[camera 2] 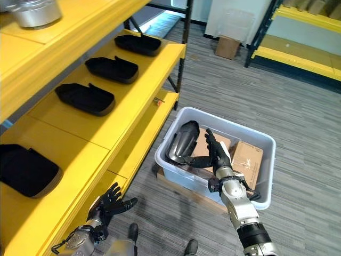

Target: Move parts from the plastic box to the shelf.

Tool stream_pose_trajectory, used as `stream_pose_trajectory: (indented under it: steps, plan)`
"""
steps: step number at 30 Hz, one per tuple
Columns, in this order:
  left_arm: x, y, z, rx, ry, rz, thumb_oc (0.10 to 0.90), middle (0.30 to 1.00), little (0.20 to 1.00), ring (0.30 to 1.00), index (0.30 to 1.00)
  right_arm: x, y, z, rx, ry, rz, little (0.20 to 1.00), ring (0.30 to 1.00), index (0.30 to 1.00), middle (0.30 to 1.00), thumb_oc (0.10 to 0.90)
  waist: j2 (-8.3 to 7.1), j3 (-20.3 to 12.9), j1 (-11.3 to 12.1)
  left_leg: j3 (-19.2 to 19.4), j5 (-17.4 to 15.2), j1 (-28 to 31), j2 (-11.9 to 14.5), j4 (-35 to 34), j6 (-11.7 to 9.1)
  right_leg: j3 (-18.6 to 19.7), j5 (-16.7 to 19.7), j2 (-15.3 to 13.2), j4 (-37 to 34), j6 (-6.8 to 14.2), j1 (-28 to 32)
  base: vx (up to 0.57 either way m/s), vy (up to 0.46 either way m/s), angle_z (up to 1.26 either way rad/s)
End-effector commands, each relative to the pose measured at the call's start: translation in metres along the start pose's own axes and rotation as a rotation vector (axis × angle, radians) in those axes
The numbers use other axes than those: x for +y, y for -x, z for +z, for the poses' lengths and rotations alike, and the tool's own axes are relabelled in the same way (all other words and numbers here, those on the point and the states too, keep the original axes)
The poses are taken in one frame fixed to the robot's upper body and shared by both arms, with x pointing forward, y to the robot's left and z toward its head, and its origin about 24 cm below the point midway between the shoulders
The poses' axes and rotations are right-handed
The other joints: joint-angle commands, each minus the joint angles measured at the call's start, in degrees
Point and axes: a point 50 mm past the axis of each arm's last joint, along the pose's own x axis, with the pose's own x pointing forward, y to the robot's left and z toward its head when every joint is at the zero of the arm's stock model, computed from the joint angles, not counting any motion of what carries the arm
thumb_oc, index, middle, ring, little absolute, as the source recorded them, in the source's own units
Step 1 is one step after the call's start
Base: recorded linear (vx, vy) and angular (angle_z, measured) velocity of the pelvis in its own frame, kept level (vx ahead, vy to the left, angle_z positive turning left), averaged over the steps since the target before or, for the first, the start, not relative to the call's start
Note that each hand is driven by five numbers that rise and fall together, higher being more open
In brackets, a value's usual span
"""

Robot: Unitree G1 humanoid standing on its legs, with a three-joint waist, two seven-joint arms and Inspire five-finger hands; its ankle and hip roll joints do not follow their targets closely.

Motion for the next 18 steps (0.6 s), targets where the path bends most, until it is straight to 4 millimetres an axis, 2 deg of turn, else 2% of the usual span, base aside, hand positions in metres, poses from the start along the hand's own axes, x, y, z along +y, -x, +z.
stream_pose_trajectory:
  steps: [1,8,18]
  plan:
    - [0.001,-0.002,0.049,-0.217,-0.052,-0.038,0.9,1.0,1.0,1.0,1.0,0.007,-0.017,0.052,-0.241,0.031,0.023,1.0,1.0,1.0,1.0,0.9,-3.74,-1.8,1.7,-0.9,-5.3,-1.6,0.3,4.7,-0.2,3.1,4.6,-8.3,1.5,5.5,1.7,0.01,0.032,0.24]
    - [0.003,-0.001,0.046,-0.213,-0.032,-0.023,0.9,1.0,1.0,1.0,1.0,0.02,-0.022,0.064,-0.277,0.042,0.075,1.0,1.0,1.0,1.0,0.9,-4.59,-2.1,2.5,0.1,-5.2,-0.7,0.6,3.4,0.0,3.4,5.2,-8.2,-0.2,5.6,1.7,0.01,0.015,0.02]
    - [0.002,0.002,0.041,-0.197,-0.021,-0.034,0.9,1.0,1.0,1.0,1.0,0.023,-0.025,0.064,-0.267,0.072,0.103,1.0,1.0,1.0,1.0,0.9,-4.73,-2.6,2.0,0.8,-4.7,1.0,1.4,2.1,-0.3,3.7,5.0,-7.7,-1.2,5.7,2.3,0.01,-0.002,-0.09]
